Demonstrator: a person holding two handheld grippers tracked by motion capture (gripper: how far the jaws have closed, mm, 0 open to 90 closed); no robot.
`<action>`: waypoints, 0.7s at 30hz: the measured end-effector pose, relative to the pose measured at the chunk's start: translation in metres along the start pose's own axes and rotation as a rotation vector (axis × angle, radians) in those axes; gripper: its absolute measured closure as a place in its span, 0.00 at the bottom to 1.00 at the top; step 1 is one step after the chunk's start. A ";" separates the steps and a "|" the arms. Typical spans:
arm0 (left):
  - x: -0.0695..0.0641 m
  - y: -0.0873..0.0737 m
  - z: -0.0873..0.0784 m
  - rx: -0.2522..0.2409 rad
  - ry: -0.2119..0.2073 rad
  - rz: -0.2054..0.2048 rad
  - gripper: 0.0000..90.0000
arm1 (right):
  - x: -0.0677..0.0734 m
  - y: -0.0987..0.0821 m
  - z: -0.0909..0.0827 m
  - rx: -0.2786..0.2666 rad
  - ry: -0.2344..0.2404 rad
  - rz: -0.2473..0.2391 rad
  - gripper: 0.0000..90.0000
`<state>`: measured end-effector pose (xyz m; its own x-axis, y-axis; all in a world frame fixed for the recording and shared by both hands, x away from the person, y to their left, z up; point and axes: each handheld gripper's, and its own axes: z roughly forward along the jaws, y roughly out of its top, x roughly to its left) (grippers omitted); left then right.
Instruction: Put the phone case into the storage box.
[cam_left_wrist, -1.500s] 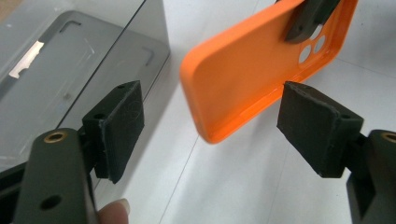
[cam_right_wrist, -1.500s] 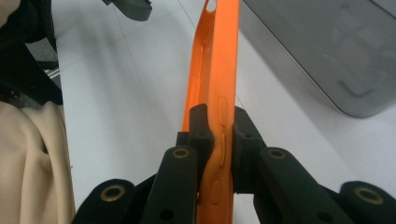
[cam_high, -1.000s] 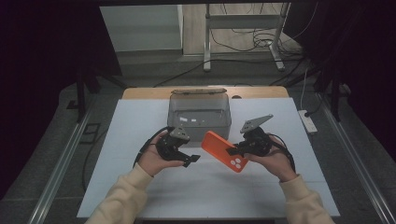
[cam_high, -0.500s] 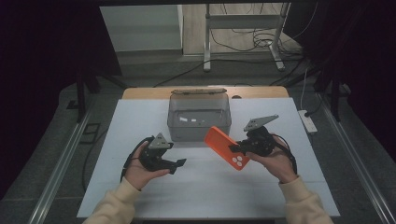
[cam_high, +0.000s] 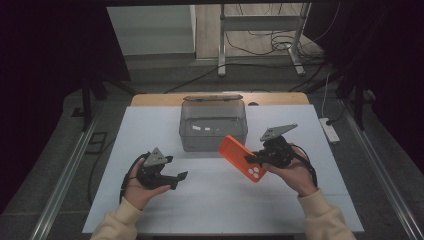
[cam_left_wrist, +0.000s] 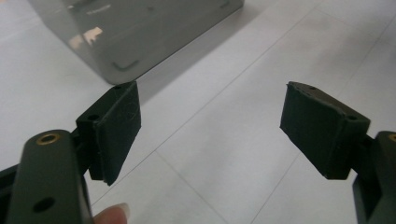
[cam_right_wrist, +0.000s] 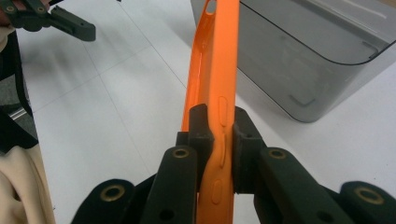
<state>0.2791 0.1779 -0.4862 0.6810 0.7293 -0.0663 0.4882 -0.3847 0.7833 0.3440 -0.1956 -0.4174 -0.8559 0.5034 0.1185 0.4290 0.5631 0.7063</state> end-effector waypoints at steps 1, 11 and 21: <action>0.001 -0.002 -0.002 -0.012 0.011 -0.008 0.23 | 0.000 0.000 -0.001 0.000 -0.001 0.002 0.90; 0.008 -0.020 -0.012 -0.036 0.029 -0.077 0.20 | -0.002 -0.002 -0.003 -0.021 -0.011 0.004 0.90; 0.006 -0.028 -0.005 -0.016 0.043 -0.082 0.19 | 0.003 0.001 -0.008 -0.066 -0.046 0.015 0.90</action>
<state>0.2671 0.1957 -0.5056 0.6150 0.7816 -0.1047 0.5324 -0.3136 0.7863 0.3394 -0.1986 -0.4112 -0.8348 0.5418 0.0979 0.4200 0.5116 0.7496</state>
